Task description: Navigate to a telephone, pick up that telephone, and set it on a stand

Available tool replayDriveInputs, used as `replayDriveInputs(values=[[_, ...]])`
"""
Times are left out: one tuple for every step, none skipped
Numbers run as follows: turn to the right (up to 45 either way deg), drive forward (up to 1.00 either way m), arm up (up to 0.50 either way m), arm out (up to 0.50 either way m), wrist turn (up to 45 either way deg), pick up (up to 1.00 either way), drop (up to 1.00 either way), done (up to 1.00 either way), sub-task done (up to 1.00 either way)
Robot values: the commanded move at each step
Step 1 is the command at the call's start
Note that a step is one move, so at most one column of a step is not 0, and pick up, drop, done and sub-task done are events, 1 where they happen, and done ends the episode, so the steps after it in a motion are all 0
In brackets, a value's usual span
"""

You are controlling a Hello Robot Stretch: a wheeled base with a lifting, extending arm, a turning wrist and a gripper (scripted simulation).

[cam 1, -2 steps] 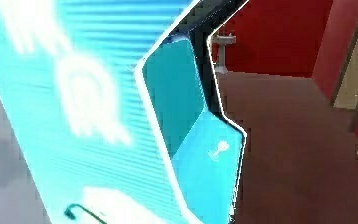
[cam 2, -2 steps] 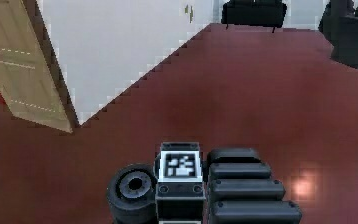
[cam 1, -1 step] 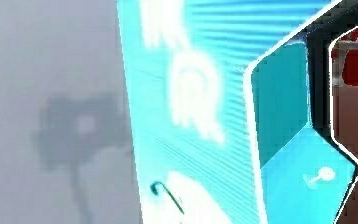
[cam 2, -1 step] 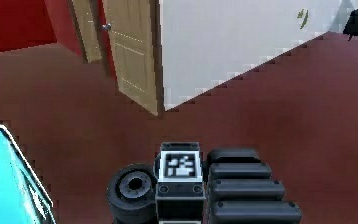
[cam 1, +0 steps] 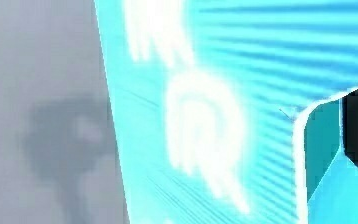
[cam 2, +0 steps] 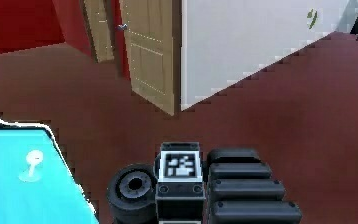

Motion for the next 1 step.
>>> replayDriveInputs(values=[[-33.0,0.00,0.00,0.00,0.0,0.00,0.00,0.00,0.00]])
